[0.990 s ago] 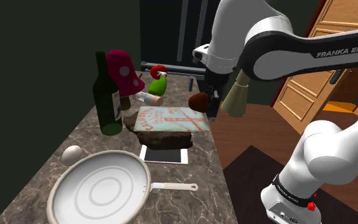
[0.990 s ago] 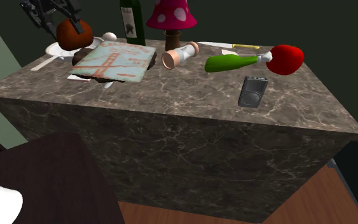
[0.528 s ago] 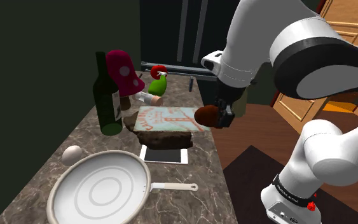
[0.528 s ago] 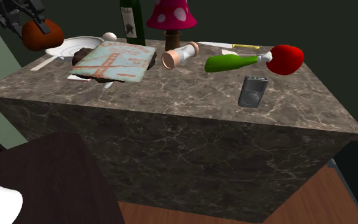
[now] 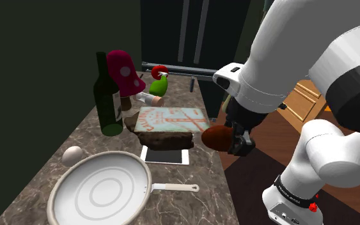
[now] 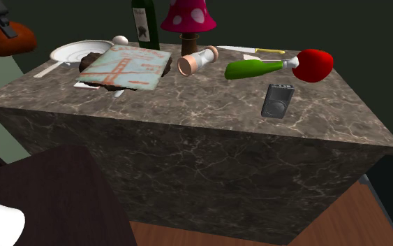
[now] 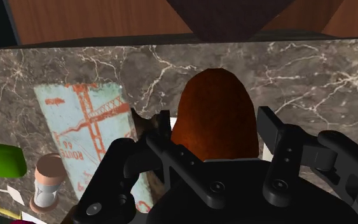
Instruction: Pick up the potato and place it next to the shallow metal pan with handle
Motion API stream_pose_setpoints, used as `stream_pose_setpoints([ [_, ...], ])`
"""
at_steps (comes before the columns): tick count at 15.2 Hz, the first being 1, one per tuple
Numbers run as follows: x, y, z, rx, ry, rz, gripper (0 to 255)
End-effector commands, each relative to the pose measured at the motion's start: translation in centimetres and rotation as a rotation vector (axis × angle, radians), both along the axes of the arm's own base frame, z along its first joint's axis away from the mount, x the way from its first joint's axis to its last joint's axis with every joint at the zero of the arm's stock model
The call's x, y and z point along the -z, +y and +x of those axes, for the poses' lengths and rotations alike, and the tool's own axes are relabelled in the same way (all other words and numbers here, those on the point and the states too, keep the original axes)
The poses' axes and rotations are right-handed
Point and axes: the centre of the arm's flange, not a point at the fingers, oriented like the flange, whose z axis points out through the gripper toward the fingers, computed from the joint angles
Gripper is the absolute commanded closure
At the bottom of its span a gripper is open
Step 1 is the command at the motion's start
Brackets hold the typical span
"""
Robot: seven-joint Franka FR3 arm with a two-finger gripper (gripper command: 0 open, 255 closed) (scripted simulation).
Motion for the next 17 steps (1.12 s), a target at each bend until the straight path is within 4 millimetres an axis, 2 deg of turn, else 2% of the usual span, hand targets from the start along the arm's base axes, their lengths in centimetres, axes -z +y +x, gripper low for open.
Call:
stream_pose_setpoints([
  [1,0.6,0.1,-0.5,0.001,0.001,0.0,255],
  [17,9.1,0.1,-0.5,0.001,0.001,0.0,255],
])
